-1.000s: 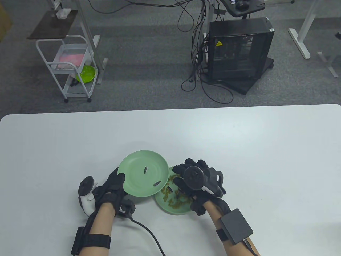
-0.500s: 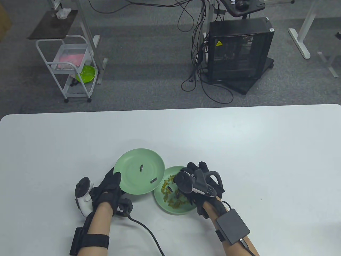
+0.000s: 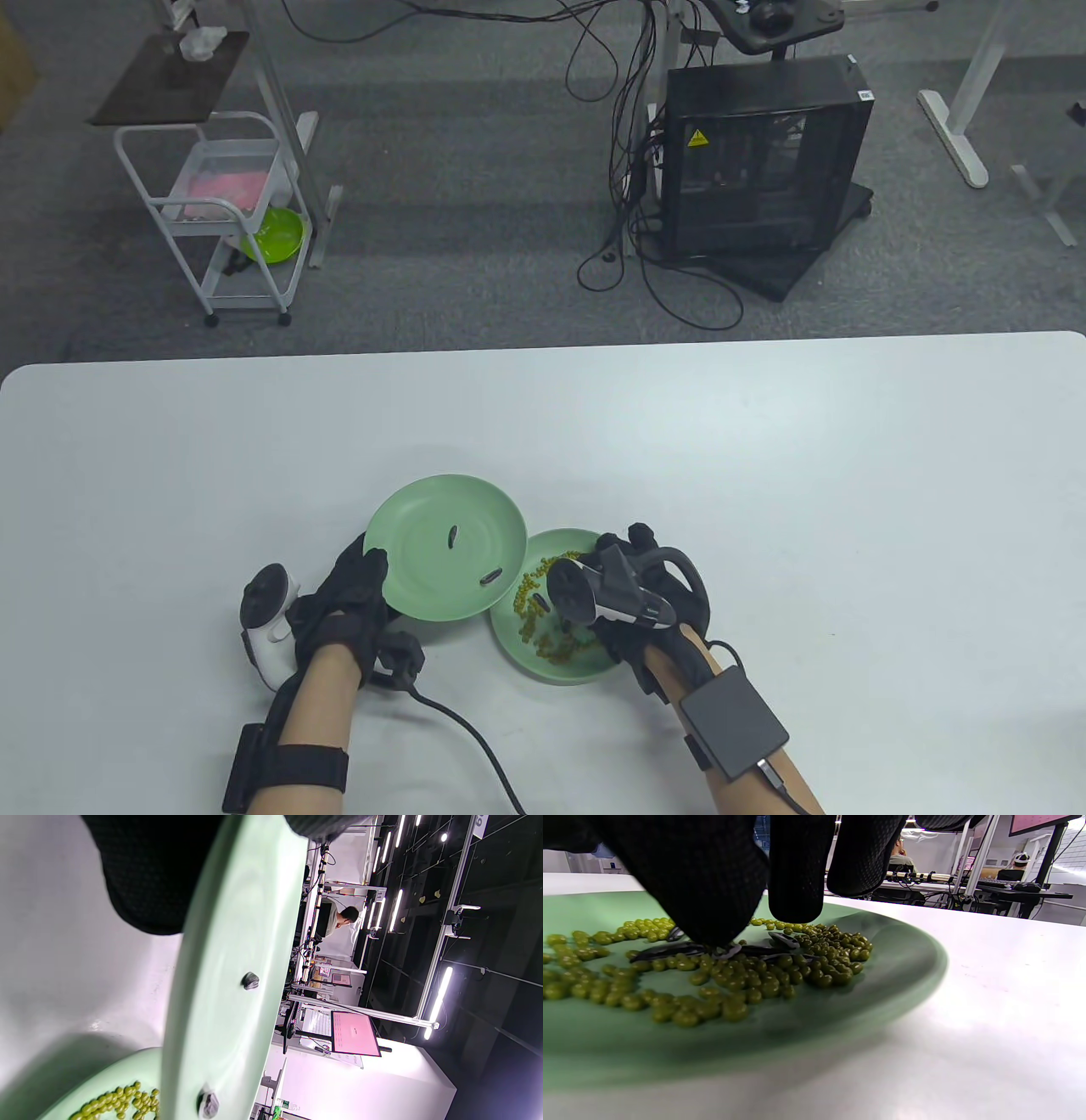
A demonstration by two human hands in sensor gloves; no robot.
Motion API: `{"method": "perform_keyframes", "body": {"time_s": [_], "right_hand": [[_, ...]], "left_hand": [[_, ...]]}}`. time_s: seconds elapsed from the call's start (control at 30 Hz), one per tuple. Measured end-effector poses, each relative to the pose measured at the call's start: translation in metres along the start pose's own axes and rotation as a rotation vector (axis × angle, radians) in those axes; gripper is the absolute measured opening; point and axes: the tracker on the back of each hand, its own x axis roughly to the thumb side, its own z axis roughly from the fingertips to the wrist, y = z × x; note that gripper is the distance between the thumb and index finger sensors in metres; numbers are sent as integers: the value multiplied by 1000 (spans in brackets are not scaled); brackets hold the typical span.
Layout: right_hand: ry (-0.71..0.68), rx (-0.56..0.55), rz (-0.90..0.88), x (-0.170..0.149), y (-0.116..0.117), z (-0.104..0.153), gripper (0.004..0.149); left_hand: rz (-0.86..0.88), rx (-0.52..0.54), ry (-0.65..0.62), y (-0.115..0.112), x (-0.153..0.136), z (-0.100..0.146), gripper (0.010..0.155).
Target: Pick sunflower seeds with hand pinch into plate
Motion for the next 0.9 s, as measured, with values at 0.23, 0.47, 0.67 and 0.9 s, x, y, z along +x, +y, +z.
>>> {"method": "perform_keyframes", "body": {"time_s": [0.23,0.47,0.67,0.9], "right_hand": [[2,-1,67,5,2,0,43],[-5,-28,140,12,2,1,41],[-4,-33,137,12,3,1,39],[-15,-51,144,10,4,2,40]], "left_hand": [[-3,0,2,0,0,0,66],[-5,0,3,-1,-1,0,66],[-7,-3,6,-2,-2,0,66],[-10,-4,4,-2,-2,0,66]]}}
